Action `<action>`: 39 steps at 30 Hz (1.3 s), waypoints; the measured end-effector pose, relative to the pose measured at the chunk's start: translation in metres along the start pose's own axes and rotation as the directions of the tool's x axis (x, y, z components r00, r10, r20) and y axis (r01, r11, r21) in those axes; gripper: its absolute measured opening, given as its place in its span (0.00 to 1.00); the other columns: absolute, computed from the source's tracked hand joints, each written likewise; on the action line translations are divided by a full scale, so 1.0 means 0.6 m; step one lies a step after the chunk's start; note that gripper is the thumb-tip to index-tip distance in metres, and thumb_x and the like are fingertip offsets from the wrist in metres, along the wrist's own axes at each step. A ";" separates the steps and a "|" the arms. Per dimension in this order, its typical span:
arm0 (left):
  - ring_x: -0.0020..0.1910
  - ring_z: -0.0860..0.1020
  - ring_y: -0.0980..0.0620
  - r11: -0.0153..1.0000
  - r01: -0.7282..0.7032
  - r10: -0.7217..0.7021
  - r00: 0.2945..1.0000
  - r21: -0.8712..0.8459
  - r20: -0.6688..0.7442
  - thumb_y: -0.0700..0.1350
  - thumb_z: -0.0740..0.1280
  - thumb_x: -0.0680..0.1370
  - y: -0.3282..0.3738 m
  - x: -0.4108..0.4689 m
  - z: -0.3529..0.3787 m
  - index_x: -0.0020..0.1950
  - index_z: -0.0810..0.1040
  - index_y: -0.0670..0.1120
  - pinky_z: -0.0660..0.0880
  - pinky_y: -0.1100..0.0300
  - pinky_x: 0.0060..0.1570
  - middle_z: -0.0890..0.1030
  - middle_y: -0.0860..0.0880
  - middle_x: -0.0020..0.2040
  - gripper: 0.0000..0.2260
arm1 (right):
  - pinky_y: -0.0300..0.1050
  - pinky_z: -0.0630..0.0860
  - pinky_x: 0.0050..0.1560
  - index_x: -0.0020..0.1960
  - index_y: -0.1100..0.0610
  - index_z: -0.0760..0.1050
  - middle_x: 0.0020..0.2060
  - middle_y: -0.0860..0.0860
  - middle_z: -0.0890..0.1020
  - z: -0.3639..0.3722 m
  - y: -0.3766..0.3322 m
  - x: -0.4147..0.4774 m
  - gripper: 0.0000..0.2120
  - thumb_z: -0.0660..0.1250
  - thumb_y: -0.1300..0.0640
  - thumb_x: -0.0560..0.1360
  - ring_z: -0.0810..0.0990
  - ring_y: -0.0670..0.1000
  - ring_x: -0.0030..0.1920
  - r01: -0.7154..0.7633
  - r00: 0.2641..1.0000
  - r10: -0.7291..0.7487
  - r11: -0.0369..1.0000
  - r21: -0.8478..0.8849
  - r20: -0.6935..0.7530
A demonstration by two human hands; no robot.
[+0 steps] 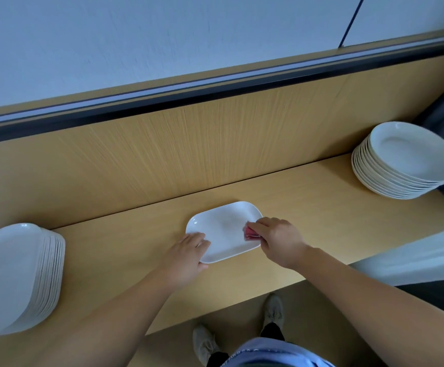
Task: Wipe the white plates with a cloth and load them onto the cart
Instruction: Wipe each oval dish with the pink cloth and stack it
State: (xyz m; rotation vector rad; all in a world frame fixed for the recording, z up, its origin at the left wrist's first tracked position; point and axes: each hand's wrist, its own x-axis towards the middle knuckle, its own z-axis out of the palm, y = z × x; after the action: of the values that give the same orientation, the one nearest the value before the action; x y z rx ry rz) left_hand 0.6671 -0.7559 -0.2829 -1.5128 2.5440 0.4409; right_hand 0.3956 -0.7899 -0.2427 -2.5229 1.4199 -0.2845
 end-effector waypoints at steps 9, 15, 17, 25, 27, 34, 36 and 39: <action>0.40 0.79 0.56 0.999 0.028 -0.024 0.985 0.025 -0.171 0.48 0.81 0.59 0.029 0.009 -0.022 0.42 0.78 0.53 0.73 0.66 0.38 0.79 0.57 0.44 0.16 | 0.46 0.76 0.27 0.54 0.54 0.79 0.42 0.51 0.82 -0.023 0.026 0.005 0.23 0.65 0.66 0.61 0.79 0.58 0.32 0.021 0.994 -0.019 1.000 0.015 -0.104; 0.53 0.77 0.44 0.982 0.178 -0.186 0.971 -0.064 -0.152 0.47 0.56 0.84 0.045 0.021 -0.091 0.64 0.74 0.44 0.70 0.56 0.46 0.80 0.48 0.57 0.13 | 0.46 0.76 0.31 0.55 0.53 0.77 0.41 0.50 0.81 -0.071 0.028 0.025 0.22 0.62 0.66 0.63 0.78 0.57 0.34 0.078 0.978 -0.072 0.997 0.023 -0.193; 0.53 0.76 0.43 0.972 0.218 -0.230 0.958 -0.086 -0.171 0.49 0.52 0.84 0.048 0.027 -0.115 0.66 0.70 0.44 0.68 0.56 0.45 0.79 0.45 0.58 0.15 | 0.46 0.76 0.31 0.55 0.52 0.77 0.42 0.50 0.81 -0.087 0.029 0.030 0.22 0.63 0.66 0.63 0.79 0.56 0.35 0.098 0.972 -0.091 0.995 0.020 -0.215; 0.36 0.68 0.51 0.832 0.237 -0.382 0.900 -0.502 -0.208 0.49 0.53 0.84 0.057 0.032 -0.167 0.53 0.70 0.44 0.63 0.57 0.36 0.70 0.51 0.36 0.11 | 0.45 0.76 0.33 0.55 0.52 0.77 0.43 0.48 0.81 -0.134 0.036 0.042 0.20 0.56 0.62 0.68 0.79 0.56 0.37 0.126 0.942 -0.118 0.992 0.007 -0.314; 0.33 0.66 0.53 0.810 0.214 -0.394 0.888 -0.546 -0.236 0.47 0.54 0.84 0.060 0.033 -0.166 0.47 0.67 0.45 0.60 0.57 0.32 0.67 0.54 0.32 0.09 | 0.44 0.75 0.34 0.56 0.52 0.77 0.43 0.48 0.81 -0.140 0.036 0.043 0.20 0.53 0.59 0.69 0.79 0.55 0.38 0.146 0.938 -0.133 0.989 0.019 -0.319; 0.31 0.67 0.57 0.689 0.256 -0.494 0.851 -0.678 -0.180 0.47 0.56 0.84 0.061 0.031 -0.159 0.42 0.68 0.51 0.60 0.63 0.30 0.69 0.54 0.31 0.11 | 0.46 0.77 0.35 0.57 0.55 0.79 0.45 0.50 0.82 -0.127 0.040 0.045 0.20 0.53 0.57 0.71 0.80 0.56 0.38 0.157 0.952 -0.146 0.987 0.018 -0.269; 0.33 0.70 0.56 0.646 0.286 -0.524 0.841 -0.708 -0.138 0.47 0.55 0.84 0.057 0.033 -0.160 0.44 0.71 0.49 0.62 0.63 0.32 0.72 0.54 0.34 0.10 | 0.45 0.75 0.35 0.57 0.54 0.79 0.45 0.49 0.82 -0.119 0.039 0.046 0.21 0.53 0.57 0.70 0.80 0.56 0.38 0.155 0.960 -0.144 0.988 0.025 -0.242; 0.35 0.70 0.53 0.595 0.342 -0.538 0.842 -0.727 -0.043 0.50 0.57 0.83 0.042 0.037 -0.154 0.47 0.72 0.49 0.65 0.60 0.34 0.73 0.53 0.36 0.09 | 0.43 0.73 0.37 0.56 0.52 0.77 0.45 0.49 0.81 -0.104 0.039 0.047 0.20 0.54 0.58 0.70 0.80 0.55 0.38 0.149 0.973 -0.141 0.988 0.035 -0.182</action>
State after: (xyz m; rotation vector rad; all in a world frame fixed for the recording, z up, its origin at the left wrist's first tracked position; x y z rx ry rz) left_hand 0.6367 -0.7929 -0.1972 -2.5389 2.0860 1.3119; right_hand 0.3737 -0.8326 -0.1881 -2.6212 1.2718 -0.5783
